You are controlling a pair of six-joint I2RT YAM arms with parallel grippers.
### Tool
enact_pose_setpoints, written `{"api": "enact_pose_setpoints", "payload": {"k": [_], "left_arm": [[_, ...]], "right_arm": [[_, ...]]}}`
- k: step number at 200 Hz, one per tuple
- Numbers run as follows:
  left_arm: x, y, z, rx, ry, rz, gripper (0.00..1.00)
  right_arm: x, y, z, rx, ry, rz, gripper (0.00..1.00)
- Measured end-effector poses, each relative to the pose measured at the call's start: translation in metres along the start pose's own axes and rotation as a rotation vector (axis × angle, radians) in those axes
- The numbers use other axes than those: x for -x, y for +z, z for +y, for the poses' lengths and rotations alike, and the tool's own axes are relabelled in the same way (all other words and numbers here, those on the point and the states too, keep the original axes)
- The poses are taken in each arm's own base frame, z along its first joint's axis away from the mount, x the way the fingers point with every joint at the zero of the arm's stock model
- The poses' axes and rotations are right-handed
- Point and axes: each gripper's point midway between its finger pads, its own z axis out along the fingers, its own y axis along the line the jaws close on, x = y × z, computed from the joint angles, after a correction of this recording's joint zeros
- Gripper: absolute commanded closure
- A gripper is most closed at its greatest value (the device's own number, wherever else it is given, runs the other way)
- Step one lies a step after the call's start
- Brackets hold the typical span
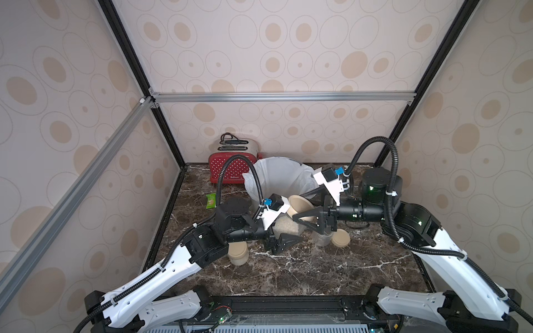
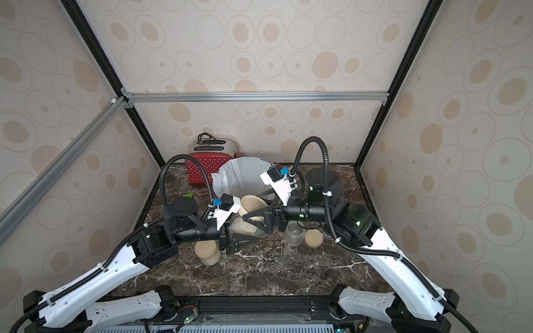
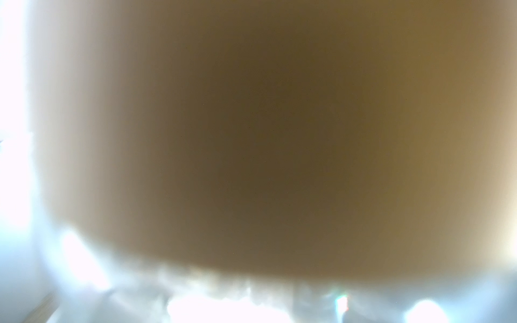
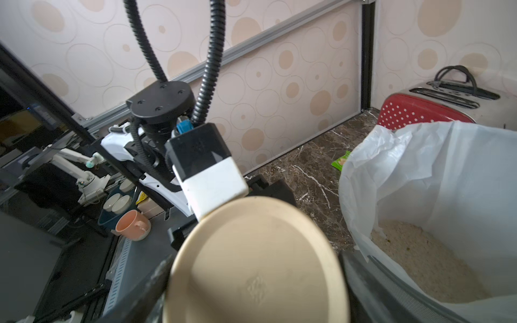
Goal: Empty moldy rice from jars
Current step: Unscrew the lid from the jar.
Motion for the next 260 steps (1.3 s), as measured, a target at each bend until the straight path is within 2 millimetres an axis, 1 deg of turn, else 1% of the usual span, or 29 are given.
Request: {"api": "enact_pose_setpoints", "payload": {"k": [44,72,96,120,156,192,226,252,260], "left_arm": [[0.023,-0.002,-0.016,-0.091,-0.029,-0.06,0.65],[0.034,-0.003,-0.024,-0.141,-0.029,-0.088,0.65],[0.037,-0.004,-0.029,-0.165,-0.026,-0.099,0.65],[0.038,-0.004,-0.028,-0.165,-0.026,-0.102,0.65],[0.035,-0.002,-0.027,-0.159,-0.029,-0.098,0.65],[0.035,-0.001,-0.024,-0.147,-0.028,-0.104,0.65],[0.034,-0.001,-0.022,-0.137,-0.029,-0.104,0.65],[0.029,0.003,-0.02,-0.132,-0.036,-0.092,0.65],[0.027,0.004,-0.019,-0.13,-0.04,-0.087,0.65]], "right_arm": [[0.022,-0.005,0.019,0.177,-0.094,0.006,0.48],[0.031,-0.009,0.029,0.26,-0.141,0.008,0.49],[0.034,-0.011,0.034,0.301,-0.165,0.008,0.46],[0.033,-0.011,0.034,0.302,-0.168,0.006,0.44],[0.03,-0.011,0.031,0.285,-0.167,-0.003,0.33],[0.03,-0.011,0.029,0.266,-0.159,-0.005,0.17],[0.029,-0.011,0.026,0.252,-0.15,-0.006,0.05],[0.027,-0.008,0.026,0.253,-0.14,-0.001,0.0],[0.026,-0.008,0.025,0.25,-0.137,0.001,0.0]]}}
